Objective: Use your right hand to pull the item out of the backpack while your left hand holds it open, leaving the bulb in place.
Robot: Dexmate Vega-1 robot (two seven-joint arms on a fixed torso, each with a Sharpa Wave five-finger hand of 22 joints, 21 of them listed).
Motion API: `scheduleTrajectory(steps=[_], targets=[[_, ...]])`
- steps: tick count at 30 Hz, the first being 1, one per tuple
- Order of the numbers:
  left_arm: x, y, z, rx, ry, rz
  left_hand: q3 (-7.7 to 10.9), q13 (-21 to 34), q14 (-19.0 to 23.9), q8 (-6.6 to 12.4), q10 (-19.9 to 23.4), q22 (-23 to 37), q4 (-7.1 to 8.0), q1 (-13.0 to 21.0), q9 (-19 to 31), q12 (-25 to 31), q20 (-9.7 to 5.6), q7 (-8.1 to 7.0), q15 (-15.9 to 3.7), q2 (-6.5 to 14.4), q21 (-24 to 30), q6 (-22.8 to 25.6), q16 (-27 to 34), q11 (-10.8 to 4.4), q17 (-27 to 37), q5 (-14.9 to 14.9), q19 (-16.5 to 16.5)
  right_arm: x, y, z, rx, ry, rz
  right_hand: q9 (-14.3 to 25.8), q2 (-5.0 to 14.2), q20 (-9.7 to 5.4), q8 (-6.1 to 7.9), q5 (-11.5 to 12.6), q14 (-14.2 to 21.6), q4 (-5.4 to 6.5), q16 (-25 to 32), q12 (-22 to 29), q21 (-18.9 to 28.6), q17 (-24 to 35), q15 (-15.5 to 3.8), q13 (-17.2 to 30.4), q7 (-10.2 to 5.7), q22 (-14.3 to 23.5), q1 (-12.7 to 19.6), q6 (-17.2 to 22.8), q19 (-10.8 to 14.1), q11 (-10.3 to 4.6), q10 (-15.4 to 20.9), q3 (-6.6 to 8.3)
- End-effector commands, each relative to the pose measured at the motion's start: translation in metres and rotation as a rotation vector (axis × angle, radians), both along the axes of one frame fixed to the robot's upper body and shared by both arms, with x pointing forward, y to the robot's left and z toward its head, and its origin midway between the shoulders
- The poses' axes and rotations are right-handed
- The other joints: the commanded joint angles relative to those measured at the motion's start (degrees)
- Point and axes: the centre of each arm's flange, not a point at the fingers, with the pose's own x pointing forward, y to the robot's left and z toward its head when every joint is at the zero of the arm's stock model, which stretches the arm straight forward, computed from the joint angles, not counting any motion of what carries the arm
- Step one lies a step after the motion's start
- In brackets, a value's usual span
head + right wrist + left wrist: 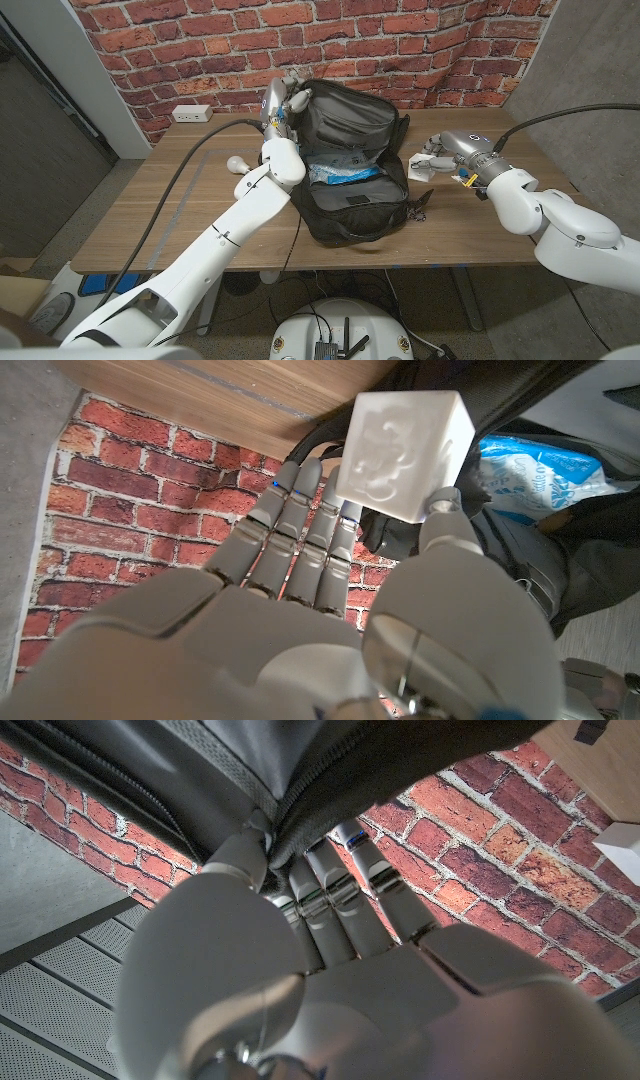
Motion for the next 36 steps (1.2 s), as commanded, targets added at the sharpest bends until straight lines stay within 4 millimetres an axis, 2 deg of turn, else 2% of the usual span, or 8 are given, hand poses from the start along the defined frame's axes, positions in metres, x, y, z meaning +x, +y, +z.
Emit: scheduleTrajectory(steps=[1,20,36], targets=[[-0.016,0.001,-0.007,-0.011,0.008,0.018,0.95,0.1,0.0,0.40,0.7,0.2,0.27,0.1,0.1,0.3,-5.83,0.19,-0.04,0.4,-0.1,0.4,0.0,-0.39,0.2,0.4,0.6,0.005,-0.016,0.004,-0.020,-0.041,-0.044,0.1,0.32,-4.17,0.25,0.3,0.7,0.13,-0.4,0.3,0.3,0.1,-8.01,0.3,0.10,0.2,0.7,0.2,0.6,-1.24,1.7,0.38],[-0.034,0.003,-0.015,-0.038,0.059,0.012,0.96,0.1,-0.2,0.31,0.5,0.2,0.33,0.0,0.2,0.2,-5.86,0.07,-0.02,0.4,-0.2,0.3,-0.1,-0.53,0.2,0.4,0.4,0.019,-0.029,0.012,-0.031,-0.072,-0.035,0.0,0.43,-4.15,0.29,0.3,0.9,0.11,-0.7,0.3,0.3,0.3,-7.96,0.2,0.02,0.2,0.9,0.3,0.6,-1.39,1.7,0.35],[-0.046,0.010,-0.018,-0.011,0.123,0.000,0.97,0.2,-0.3,0.25,0.4,0.2,0.41,-0.2,0.2,0.2,-5.83,0.22,0.00,0.5,-0.3,0.2,-0.1,-0.51,0.2,0.4,0.4,0.032,-0.028,0.016,-0.048,-0.085,-0.010,0.0,0.51,-4.15,0.28,0.3,1.1,0.06,-0.9,0.3,0.3,0.4,-8.01,0.2,-0.02,0.2,1.1,0.3,0.7,-1.26,1.8,0.35]])
